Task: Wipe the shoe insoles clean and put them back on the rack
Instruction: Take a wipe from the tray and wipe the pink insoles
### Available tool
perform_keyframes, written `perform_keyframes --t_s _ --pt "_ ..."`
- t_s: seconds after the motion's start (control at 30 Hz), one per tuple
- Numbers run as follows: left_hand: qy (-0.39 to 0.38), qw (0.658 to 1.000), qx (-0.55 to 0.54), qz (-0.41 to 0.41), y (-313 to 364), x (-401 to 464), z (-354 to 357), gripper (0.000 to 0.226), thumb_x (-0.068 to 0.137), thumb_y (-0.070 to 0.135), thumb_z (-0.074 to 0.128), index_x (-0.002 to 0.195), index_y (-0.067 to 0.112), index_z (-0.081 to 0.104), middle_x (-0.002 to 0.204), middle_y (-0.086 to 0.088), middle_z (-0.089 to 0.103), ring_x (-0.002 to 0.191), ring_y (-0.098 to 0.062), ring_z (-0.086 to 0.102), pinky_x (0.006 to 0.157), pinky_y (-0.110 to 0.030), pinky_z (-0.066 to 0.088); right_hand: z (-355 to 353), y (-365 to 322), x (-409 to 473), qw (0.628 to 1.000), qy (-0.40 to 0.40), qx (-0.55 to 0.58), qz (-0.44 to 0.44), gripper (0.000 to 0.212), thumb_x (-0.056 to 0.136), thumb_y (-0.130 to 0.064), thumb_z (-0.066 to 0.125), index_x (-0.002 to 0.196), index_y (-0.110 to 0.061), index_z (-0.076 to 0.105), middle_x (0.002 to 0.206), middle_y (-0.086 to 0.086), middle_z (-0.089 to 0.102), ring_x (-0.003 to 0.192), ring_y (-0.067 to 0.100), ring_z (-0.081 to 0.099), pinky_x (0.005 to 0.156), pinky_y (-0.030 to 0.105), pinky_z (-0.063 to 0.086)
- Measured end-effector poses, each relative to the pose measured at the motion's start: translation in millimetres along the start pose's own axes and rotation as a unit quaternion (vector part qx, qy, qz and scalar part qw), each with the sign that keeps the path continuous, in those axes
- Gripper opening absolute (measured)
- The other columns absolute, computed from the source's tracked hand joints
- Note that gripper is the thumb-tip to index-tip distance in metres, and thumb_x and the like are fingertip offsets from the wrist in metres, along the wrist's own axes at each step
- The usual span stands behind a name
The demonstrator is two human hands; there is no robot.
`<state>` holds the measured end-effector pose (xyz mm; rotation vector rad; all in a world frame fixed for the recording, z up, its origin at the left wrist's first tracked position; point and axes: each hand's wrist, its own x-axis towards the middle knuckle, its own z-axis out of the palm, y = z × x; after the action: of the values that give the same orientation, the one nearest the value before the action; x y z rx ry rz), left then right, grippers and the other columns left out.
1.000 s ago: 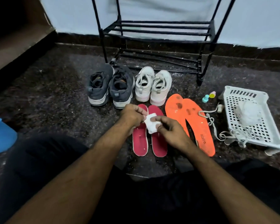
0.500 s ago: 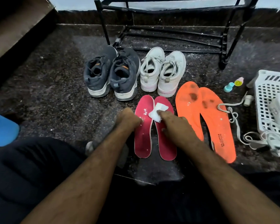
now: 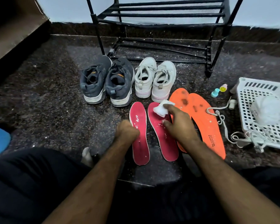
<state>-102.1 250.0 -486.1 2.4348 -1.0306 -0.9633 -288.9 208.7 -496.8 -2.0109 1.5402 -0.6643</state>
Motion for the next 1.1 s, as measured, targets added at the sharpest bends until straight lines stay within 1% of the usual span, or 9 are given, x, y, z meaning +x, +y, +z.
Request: perform_keyframes --t_s 0.13,0.27,0.43,0.53,0.63,0.7,0.83,0.97,1.1 --pt "0.002 0.997 -0.075 -0.012 -5 12 9 0.038 0.051 0.018 0.062 0.086 0.01 0.07 0.089 -0.011 0.074 0.08 -0.029 0.072 0.07 -0.045 0.063 -8 11 -3 0.998 0.004 -0.002 0.055 0.069 0.079 -0.015 0.078 0.143 -0.019 0.052 0.143 0.002 0.059 0.13 0.021 0.056 0.111 0.037 0.042" --pt "0.052 0.998 0.036 0.018 -2 -6 0 0.031 0.075 0.011 0.066 0.106 0.012 0.068 0.114 -0.015 0.065 0.102 -0.033 0.066 0.083 -0.039 0.059 -5 8 -12 0.998 -0.024 -0.029 0.047 0.068 0.081 -0.017 0.078 0.143 -0.019 0.052 0.142 0.002 0.059 0.131 0.021 0.055 0.111 0.031 0.039" --pt "0.053 0.99 0.116 0.06 -7 -17 6 0.032 0.093 0.002 0.048 0.121 0.007 0.061 0.123 -0.019 0.059 0.103 -0.033 0.067 0.081 -0.038 0.054 0 5 -14 0.995 -0.07 -0.047 0.057 0.07 0.082 -0.02 0.078 0.146 -0.02 0.049 0.144 0.003 0.057 0.13 0.022 0.054 0.106 0.026 0.037" --pt "0.042 0.995 0.069 0.051 -6 -15 1 0.027 0.09 0.004 0.054 0.116 0.005 0.059 0.117 -0.016 0.061 0.104 -0.034 0.064 0.082 -0.038 0.053 1 4 -15 0.991 -0.097 -0.059 0.072 0.074 0.082 -0.023 0.077 0.148 -0.022 0.045 0.146 0.004 0.055 0.13 0.023 0.054 0.104 0.028 0.039" --pt "0.027 0.996 -0.073 0.039 0 -16 -6 0.023 0.085 0.021 0.063 0.104 0.009 0.059 0.102 -0.011 0.065 0.095 -0.031 0.063 0.076 -0.032 0.049 -1 3 -14 0.992 -0.094 -0.046 0.07 0.073 0.083 -0.023 0.078 0.149 -0.022 0.045 0.146 0.004 0.055 0.13 0.023 0.054 0.105 0.027 0.038" --pt "-0.001 0.975 -0.222 0.015 3 -19 -9 0.025 0.077 0.026 0.06 0.097 0.01 0.06 0.095 -0.013 0.071 0.088 -0.032 0.068 0.079 -0.04 0.057 -4 1 -12 0.995 -0.074 -0.017 0.068 0.071 0.083 -0.021 0.078 0.147 -0.022 0.048 0.143 0.003 0.058 0.128 0.021 0.055 0.104 0.024 0.038" --pt "-0.127 0.907 -0.403 -0.009 6 -33 -13 0.02 0.09 0.0 0.039 0.107 0.005 0.047 0.097 -0.031 0.071 0.083 -0.041 0.074 0.078 -0.06 0.058 -12 0 -10 0.996 -0.001 0.058 0.064 0.059 0.08 -0.014 0.079 0.134 -0.025 0.059 0.127 0.0 0.069 0.116 0.018 0.065 0.103 0.029 0.047" --pt "-0.228 0.844 -0.485 -0.023 12 -45 -17 0.045 0.082 -0.007 0.026 0.124 -0.01 0.044 0.1 -0.031 0.07 0.085 -0.043 0.073 0.06 -0.046 0.061 -22 -4 -14 0.986 0.065 0.149 0.047 0.035 0.08 -0.01 0.08 0.108 -0.028 0.068 0.102 -0.011 0.074 0.094 0.008 0.07 0.087 0.028 0.055" --pt "-0.302 0.797 -0.523 -0.029 17 -56 -25 0.053 0.085 0.009 0.037 0.13 -0.016 0.053 0.104 -0.021 0.07 0.078 -0.022 0.068 0.064 -0.032 0.056 -37 -13 -16 0.974 0.145 0.176 0.008 0.011 0.087 -0.026 0.077 0.091 -0.021 0.068 0.089 -0.009 0.066 0.082 0.006 0.06 0.078 0.021 0.046"
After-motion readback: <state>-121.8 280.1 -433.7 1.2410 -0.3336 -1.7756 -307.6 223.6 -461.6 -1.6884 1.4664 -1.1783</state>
